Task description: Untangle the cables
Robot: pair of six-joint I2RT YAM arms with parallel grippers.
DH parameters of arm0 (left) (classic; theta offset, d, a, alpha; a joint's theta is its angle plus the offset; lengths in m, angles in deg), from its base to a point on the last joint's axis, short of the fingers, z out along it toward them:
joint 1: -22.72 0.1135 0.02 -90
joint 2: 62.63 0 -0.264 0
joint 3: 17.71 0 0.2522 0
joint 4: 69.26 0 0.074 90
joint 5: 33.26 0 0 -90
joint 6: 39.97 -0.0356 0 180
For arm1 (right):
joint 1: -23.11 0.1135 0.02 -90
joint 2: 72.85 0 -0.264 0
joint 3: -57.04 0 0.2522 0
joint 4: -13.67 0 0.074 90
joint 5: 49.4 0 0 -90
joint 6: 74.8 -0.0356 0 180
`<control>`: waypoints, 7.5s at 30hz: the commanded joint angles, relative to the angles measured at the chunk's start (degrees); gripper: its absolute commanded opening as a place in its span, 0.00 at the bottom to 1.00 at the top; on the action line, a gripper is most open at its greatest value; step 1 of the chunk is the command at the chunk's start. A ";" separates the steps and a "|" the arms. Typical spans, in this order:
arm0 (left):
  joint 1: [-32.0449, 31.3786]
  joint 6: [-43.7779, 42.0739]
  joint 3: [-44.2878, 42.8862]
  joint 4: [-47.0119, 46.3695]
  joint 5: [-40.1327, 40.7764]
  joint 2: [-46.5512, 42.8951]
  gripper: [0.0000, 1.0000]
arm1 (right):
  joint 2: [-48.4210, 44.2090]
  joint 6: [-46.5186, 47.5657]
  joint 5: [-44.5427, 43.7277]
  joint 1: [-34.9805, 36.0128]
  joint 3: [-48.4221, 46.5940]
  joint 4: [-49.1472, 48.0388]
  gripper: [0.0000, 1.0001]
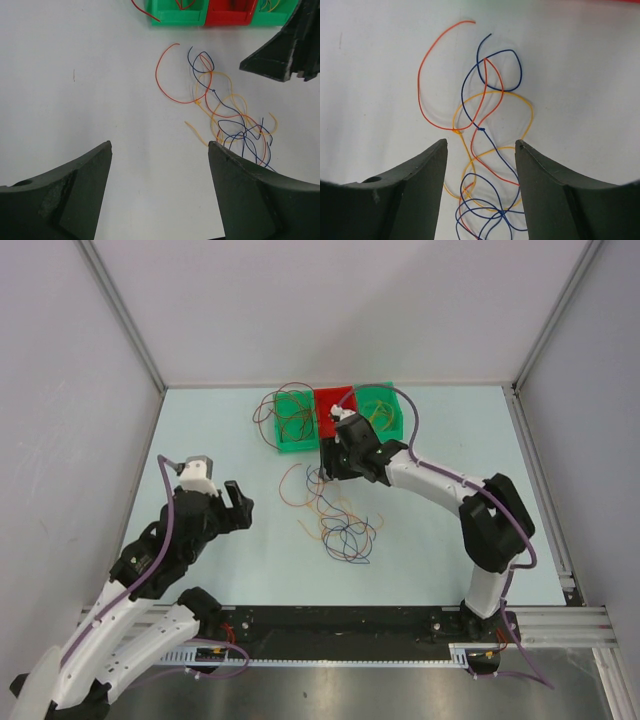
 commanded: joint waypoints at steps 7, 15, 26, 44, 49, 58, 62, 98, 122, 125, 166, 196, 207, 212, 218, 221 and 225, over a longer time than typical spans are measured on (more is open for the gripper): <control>0.33 0.64 0.44 -1.72 -1.28 -1.31 0.82 | 9.58 -2.68 1.92 0.16 -5.19 -2.42 0.57; 0.24 0.20 0.44 -2.16 -1.72 -1.31 0.82 | 14.77 -3.29 0.51 0.25 -8.19 -3.72 0.51; 0.42 -0.15 0.53 -2.68 -2.07 -0.87 0.82 | 18.55 -3.21 0.34 0.25 -12.14 -3.47 0.41; 0.42 -0.06 0.53 -2.42 -1.54 -0.69 0.82 | 18.38 -1.72 -0.81 0.34 -11.70 -5.40 0.00; 0.42 0.03 0.53 -2.33 -1.37 -0.78 0.82 | 13.20 -0.14 -2.12 0.34 -10.91 -5.32 0.00; 0.59 0.03 0.53 -2.42 -1.72 -0.87 0.82 | -6.92 11.72 -5.37 5.87 -10.82 -9.44 0.00; 0.59 0.03 0.62 -2.51 -1.81 -0.78 0.82 | -13.87 16.47 -5.64 8.16 -10.65 -13.91 0.00; 0.86 0.64 0.53 -1.98 -0.75 -1.04 0.82 | -15.64 42.14 -10.64 19.94 -29.10 -27.82 0.00; 0.86 0.73 0.62 -1.81 -0.49 -0.87 0.82 | 0.44 33.18 -1.07 -1.59 -41.84 -24.12 0.00; 0.86 0.73 0.62 -1.89 -0.49 -0.60 0.82 | 3.94 33.88 -1.16 -2.73 -45.88 -23.51 0.00; 1.39 0.29 0.70 -2.07 -1.10 0.27 0.82 | 21.98 38.81 -11.26 -10.65 -50.99 -34.58 0.00; 1.65 0.29 0.71 -2.24 -1.28 0.01 0.82 | 27.16 26.67 -7.92 -10.91 -38.86 -30.10 0.00; 1.74 0.20 0.71 -2.16 -1.37 0.28 0.82 | 31.82 27.46 -11.61 -11.26 -37.98 -26.94 0.00; 1.74 0.20 0.71 -2.33 -1.37 0.45 0.82 | 33.93 29.04 -16.34 -11.17 -38.95 -25.01 0.00; 1.74 0.20 0.71 -2.24 -1.46 0.63 0.82 | 34.37 33.88 -26.02 -11.70 -39.74 -26.05 0.00; 1.91 0.11 0.71 -2.24 -1.54 0.63 0.82 | 35.07 36.16 -30.49 -12.05 -41.31 -25.88 0.00; 2.09 0.11 0.71 -2.33 -1.72 0.63 0.82 | 34.90 38.45 -33.85 -12.05 -40.97 -26.67 0.00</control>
